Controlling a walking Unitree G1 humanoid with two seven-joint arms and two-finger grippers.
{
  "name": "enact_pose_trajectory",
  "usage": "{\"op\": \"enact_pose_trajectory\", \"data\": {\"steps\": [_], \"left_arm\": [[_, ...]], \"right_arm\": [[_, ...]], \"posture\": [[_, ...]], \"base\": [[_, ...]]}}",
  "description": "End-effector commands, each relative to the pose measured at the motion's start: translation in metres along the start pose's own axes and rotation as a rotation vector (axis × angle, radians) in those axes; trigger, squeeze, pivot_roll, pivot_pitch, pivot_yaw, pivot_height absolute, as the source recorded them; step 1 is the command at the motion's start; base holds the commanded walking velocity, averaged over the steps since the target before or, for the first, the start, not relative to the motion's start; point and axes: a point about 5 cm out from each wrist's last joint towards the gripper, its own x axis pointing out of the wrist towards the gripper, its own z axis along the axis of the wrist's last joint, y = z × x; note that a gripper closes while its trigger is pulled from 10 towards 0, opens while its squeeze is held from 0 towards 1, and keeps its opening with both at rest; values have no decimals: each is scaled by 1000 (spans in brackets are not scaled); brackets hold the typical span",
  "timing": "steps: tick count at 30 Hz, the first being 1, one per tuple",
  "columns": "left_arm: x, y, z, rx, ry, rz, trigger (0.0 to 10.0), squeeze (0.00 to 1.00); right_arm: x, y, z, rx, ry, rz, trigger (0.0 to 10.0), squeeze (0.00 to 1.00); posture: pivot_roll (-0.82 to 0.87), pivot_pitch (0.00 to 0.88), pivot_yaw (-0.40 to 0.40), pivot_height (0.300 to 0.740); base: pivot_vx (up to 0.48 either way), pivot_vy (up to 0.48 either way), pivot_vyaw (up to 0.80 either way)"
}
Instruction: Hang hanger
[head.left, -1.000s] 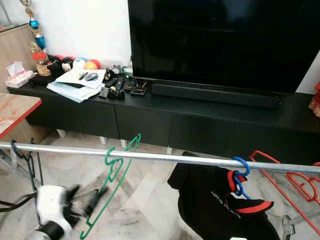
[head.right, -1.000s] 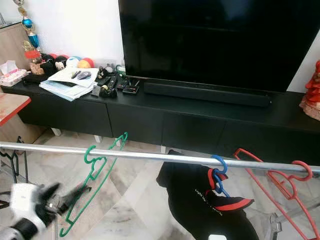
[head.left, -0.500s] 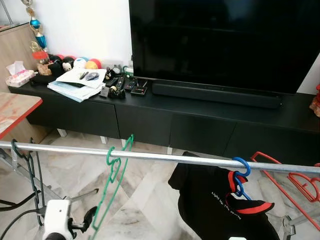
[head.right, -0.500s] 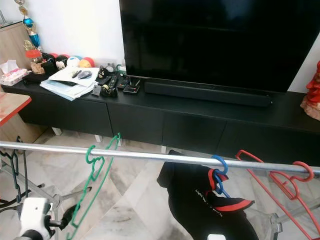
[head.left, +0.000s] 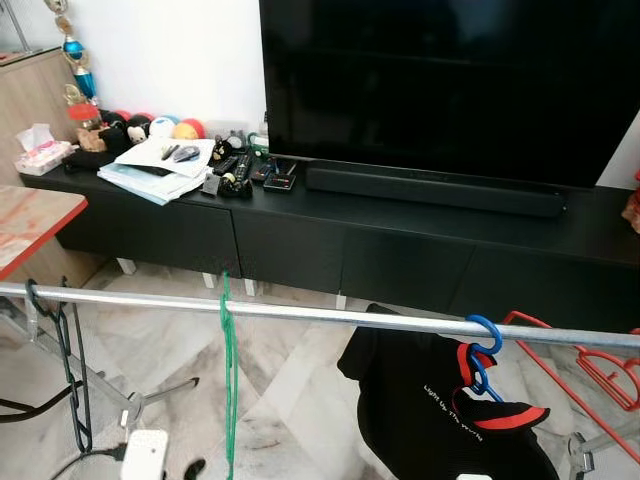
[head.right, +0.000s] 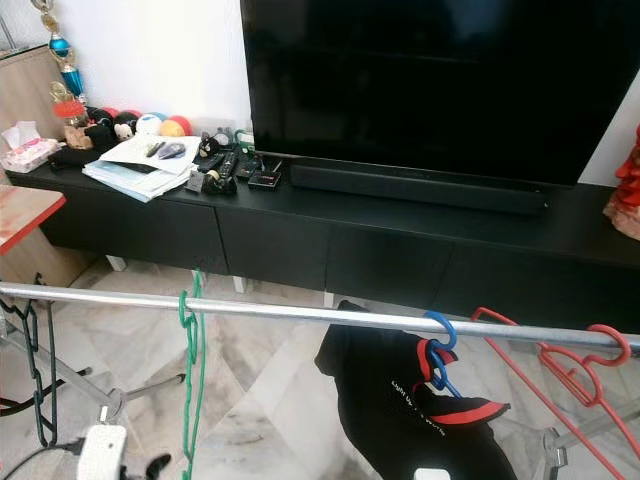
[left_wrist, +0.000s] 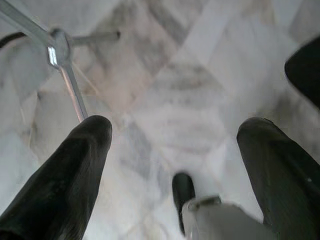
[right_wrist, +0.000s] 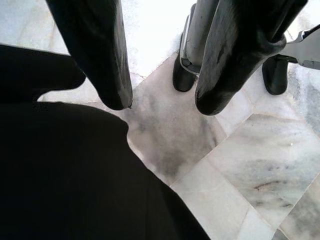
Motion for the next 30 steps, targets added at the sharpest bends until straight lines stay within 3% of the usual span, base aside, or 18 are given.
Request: {"op": "enact_pose_trajectory", "data": {"steps": [1, 4, 9, 12, 16, 21, 30], "left_arm": [[1, 2, -11, 21, 50, 20, 10000, 0], [1, 0, -35, 23, 169, 49, 10000, 0], [-2, -7, -51, 55, 256, 40, 10000, 0], [1, -14, -47, 83, 236, 3, 10000, 0], [3, -15, -43, 67, 213, -3, 10000, 0], [4, -15, -44, 71, 222, -8, 10000, 0], [0, -15, -52, 60, 249, 3, 10000, 0]], "right_arm": [[0, 1, -1, 5, 4, -4, 10000, 0], [0, 0, -3, 10, 5, -8, 10000, 0], [-1, 1, -4, 15, 8, -13, 10000, 0], [-1, 1, -5, 45, 6, -23, 10000, 0], [-1, 1, -8, 152, 7, -54, 10000, 0], [-1, 1, -8, 160, 9, -59, 10000, 0], [-1, 1, -6, 177, 2, -54, 10000, 0]], "posture": [[9, 3, 7, 740], [-2, 0, 10, 740], [-19, 0, 21, 740], [-27, 5, 29, 740], [-26, 17, 36, 740], [-33, 24, 37, 740], [-34, 28, 35, 740]], "base": [[0, 0, 0], [0, 0, 0], [0, 0, 0], [0, 0, 0], [0, 0, 0], [0, 0, 0], [-293, 0, -58]]}}
